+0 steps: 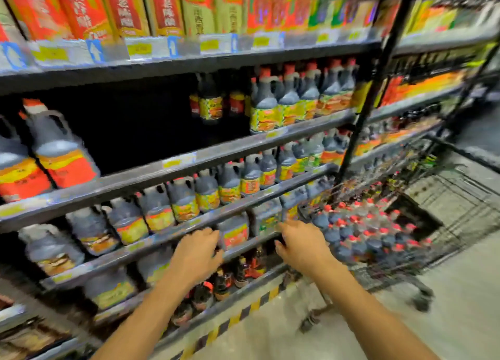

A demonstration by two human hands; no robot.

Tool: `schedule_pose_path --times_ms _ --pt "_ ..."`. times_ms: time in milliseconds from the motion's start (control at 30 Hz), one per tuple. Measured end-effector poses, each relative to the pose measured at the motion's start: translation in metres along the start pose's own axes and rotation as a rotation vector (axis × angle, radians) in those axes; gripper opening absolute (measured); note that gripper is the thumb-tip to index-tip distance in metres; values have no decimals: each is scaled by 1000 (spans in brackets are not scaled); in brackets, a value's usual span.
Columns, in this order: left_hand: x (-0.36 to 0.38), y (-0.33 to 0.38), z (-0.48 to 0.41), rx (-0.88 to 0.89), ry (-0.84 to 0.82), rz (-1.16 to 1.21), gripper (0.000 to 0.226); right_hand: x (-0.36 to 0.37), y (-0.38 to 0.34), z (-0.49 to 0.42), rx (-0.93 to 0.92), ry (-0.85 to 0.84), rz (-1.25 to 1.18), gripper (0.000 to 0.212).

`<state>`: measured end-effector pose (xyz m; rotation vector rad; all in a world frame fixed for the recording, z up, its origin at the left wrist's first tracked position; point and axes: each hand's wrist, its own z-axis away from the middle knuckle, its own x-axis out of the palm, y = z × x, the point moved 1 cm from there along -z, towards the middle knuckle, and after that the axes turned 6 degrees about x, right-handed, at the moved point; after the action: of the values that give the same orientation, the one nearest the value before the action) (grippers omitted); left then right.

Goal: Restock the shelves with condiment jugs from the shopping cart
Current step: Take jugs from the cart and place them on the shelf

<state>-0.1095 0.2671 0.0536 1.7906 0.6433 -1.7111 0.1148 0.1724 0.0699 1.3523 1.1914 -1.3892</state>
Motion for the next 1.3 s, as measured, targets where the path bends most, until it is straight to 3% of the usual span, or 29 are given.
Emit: schedule_pose_path --times_ms 200,300,433,600,833,1300 --pt "42 176 -59 263 -87 57 31 13 154 118 341 -26 -47 31" --pt "60 247 -85 402 -132 64 21 16 213 164 486 -98 -49 37" --pt "77 321 -116 556 -169 71 20 24 276 210 668 -87 -122 31" --pt "97 388 -164 673 -170 73 19 28 341 229 800 -100 -32 37" --pt "122 445 -271 748 -177 74 20 35 432 183 848 -124 9 35" --pt "175 453 -435 541 -211 133 23 62 580 9 620 -294 -28 29"
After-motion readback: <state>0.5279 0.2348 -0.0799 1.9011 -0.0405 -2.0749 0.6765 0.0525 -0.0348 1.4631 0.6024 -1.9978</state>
